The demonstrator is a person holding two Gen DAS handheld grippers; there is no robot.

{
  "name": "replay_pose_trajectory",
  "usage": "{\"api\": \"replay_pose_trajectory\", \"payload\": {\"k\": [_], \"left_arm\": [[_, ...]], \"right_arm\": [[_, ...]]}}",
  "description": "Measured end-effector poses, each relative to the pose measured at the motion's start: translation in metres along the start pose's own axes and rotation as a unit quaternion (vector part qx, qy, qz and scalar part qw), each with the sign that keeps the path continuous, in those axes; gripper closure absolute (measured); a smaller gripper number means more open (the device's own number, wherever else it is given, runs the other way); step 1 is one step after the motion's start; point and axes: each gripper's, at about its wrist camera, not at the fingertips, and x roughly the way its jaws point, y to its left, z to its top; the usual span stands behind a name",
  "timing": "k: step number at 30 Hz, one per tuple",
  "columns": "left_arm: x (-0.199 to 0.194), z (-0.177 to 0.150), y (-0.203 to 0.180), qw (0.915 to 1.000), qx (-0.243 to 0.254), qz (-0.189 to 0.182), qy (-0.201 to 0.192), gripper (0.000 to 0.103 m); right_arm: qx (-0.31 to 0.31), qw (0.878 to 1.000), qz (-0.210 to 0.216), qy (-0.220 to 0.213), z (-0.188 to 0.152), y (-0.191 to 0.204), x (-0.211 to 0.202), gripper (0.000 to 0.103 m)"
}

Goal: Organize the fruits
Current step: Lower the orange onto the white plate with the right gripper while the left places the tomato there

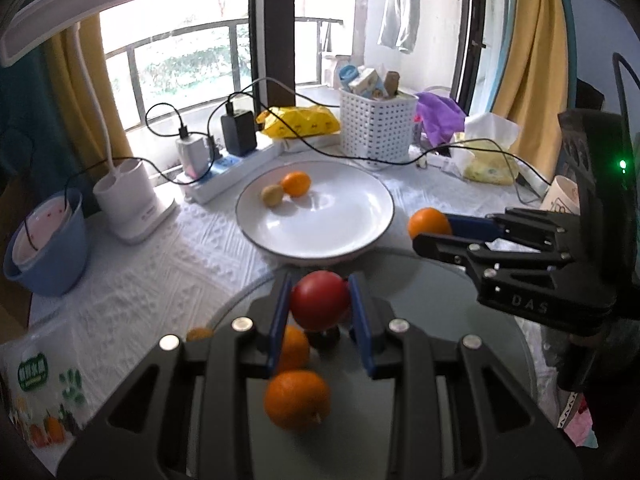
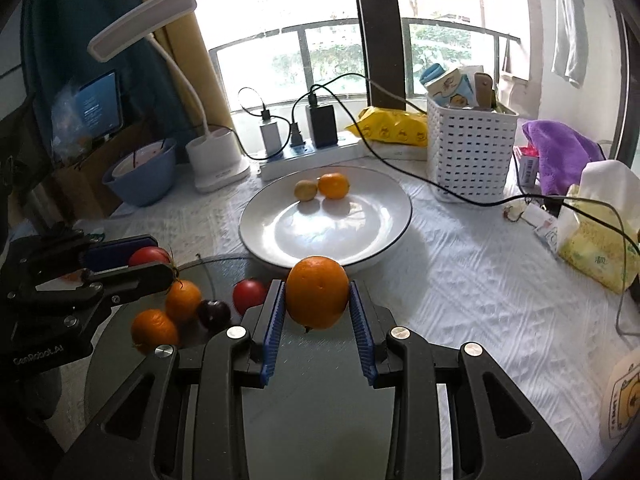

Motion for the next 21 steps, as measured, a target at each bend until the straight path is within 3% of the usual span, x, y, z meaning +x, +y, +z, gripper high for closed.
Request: {"api": "replay_pose_trajectory", "payload": {"k": [21], "left_arm": [[0.055, 0.036, 0.020, 1.0000, -0.002, -0.003, 0.002, 0.072]], "right_arm": [[-0.009, 1.000, -0.004, 0.000, 0.036, -0.016, 0.037, 0.068]]}}
